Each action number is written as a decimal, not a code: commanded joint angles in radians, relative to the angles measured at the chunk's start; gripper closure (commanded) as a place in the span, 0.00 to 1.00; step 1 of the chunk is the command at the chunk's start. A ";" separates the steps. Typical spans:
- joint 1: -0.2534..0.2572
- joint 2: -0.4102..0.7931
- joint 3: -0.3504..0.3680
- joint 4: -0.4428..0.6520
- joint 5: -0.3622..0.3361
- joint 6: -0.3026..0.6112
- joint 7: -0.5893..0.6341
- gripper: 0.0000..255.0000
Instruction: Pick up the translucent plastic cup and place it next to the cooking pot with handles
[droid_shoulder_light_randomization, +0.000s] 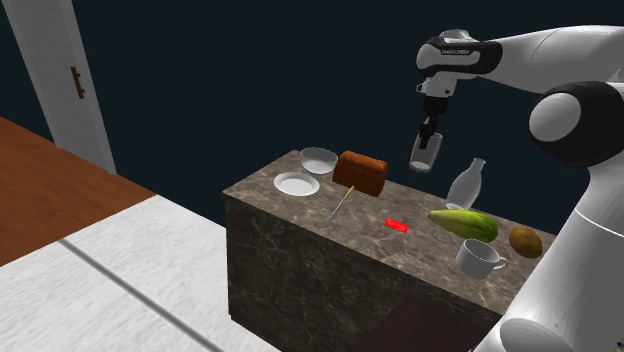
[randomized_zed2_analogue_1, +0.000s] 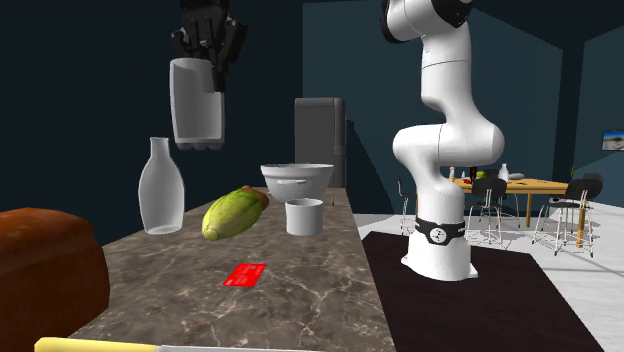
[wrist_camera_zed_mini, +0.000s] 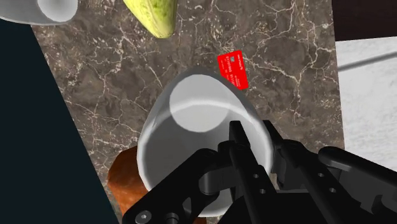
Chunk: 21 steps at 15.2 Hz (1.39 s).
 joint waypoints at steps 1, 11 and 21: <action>0.000 0.000 0.000 0.016 0.000 -0.016 0.000 1.00; -0.053 -0.305 -0.043 -0.289 -0.157 0.027 -0.074 1.00; -0.153 -0.536 -0.105 -0.453 -0.302 0.007 -0.197 1.00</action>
